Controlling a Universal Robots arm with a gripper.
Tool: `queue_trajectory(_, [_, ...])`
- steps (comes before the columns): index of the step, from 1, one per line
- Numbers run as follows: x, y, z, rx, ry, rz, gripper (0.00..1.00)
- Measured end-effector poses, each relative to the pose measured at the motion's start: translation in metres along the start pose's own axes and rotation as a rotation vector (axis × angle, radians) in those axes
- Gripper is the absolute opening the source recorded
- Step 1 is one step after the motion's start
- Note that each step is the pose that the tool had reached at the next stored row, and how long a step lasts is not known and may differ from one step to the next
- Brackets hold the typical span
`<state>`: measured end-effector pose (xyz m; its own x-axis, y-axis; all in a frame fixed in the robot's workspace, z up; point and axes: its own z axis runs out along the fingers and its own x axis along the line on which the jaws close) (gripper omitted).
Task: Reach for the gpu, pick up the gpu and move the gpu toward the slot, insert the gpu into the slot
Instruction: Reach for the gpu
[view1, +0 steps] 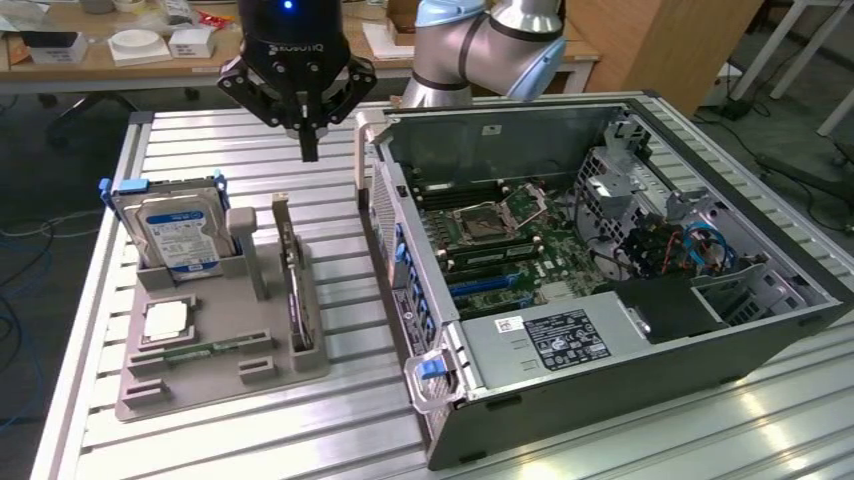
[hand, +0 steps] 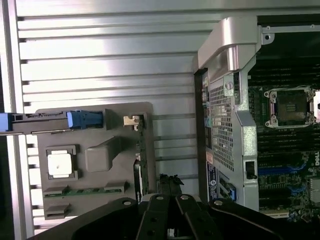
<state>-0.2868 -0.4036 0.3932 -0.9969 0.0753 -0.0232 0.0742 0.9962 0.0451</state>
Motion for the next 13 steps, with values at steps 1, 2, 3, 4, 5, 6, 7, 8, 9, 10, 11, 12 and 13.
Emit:
queue_trajectory(1, [0.001,-0.0002,0.0000,0.0000,0.0000,0.000,0.10])
queue_trajectory(2, [0.002,-0.0003,-0.0001,0.0000,0.0000,0.000,0.10])
queue_trajectory(3, [0.003,-0.0004,-0.0001,0.0001,0.0001,0.000,0.10])
queue_trajectory(4, [0.004,-0.0006,-0.0001,0.0000,0.0001,0.000,0.10])
queue_trajectory(5, [0.005,-0.0007,-0.0001,0.0000,0.0001,0.000,0.10])
queue_trajectory(6, [0.006,-0.0008,-0.0002,0.0000,0.0002,0.000,0.10])
queue_trajectory(7, [0.007,-0.0010,-0.0002,0.0000,0.0002,0.000,0.10])
queue_trajectory(8, [0.008,-0.0011,-0.0002,0.0000,0.0002,0.000,0.10])
queue_trajectory(9, [0.009,-0.0013,-0.0002,0.0000,0.0002,0.000,0.10])
queue_trajectory(10, [0.010,-0.0014,-0.0002,0.0000,0.0003,0.000,0.10])
queue_trajectory(11, [0.011,-0.0015,-0.0003,0.0001,0.0004,0.000,0.10])
queue_trajectory(12, [0.012,-0.0016,-0.0003,0.0000,0.0003,0.000,0.10])
queue_trajectory(13, [0.013,-0.0018,-0.0003,0.0000,0.0005,0.000,0.10])
